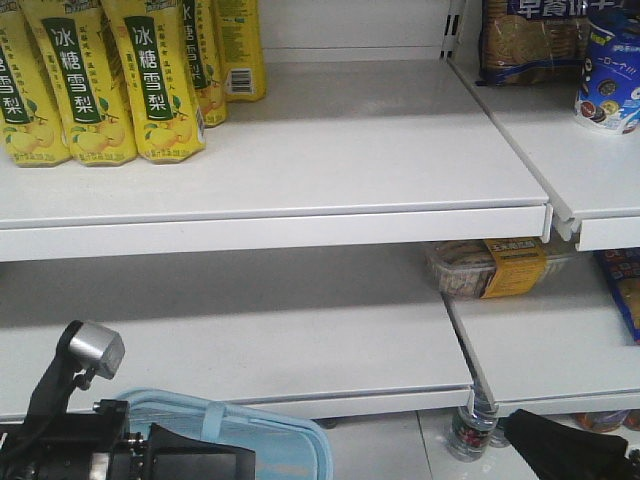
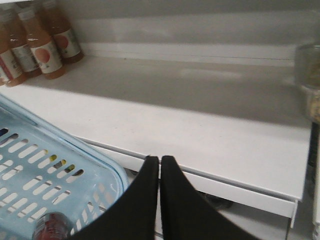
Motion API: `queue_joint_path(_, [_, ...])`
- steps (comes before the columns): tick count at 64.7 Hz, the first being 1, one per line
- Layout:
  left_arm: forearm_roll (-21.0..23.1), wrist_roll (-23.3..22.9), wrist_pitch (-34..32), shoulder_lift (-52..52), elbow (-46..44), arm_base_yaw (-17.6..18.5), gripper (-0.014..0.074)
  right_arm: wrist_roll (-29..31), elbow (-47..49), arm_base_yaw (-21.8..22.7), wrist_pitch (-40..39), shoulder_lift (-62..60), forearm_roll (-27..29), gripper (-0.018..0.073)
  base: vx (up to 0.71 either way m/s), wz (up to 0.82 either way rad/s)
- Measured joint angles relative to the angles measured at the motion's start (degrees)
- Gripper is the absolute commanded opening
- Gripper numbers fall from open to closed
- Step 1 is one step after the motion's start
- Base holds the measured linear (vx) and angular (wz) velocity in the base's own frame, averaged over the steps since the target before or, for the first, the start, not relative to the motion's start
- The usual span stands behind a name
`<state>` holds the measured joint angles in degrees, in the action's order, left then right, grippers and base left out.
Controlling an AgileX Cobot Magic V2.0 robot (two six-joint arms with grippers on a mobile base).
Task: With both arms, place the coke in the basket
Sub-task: 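Withdraw the right gripper away from the basket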
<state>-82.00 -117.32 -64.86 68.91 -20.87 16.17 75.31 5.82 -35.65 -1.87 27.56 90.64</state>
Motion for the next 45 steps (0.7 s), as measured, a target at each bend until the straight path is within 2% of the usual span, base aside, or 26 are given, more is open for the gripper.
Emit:
queue_joint_path(11, [0.0, 0.0, 0.0, 0.0, 0.0, 0.0, -0.0007, 0.0, -3.0, 0.0, -1.2, -4.3, 0.7, -0.0004, 0.00, 0.00])
queue_joint_path(45, [0.0, 0.0, 0.0, 0.0, 0.0, 0.0, -0.0007, -0.1, -3.2, 0.0, -1.2, -4.4, 0.7, -0.0004, 0.00, 0.00])
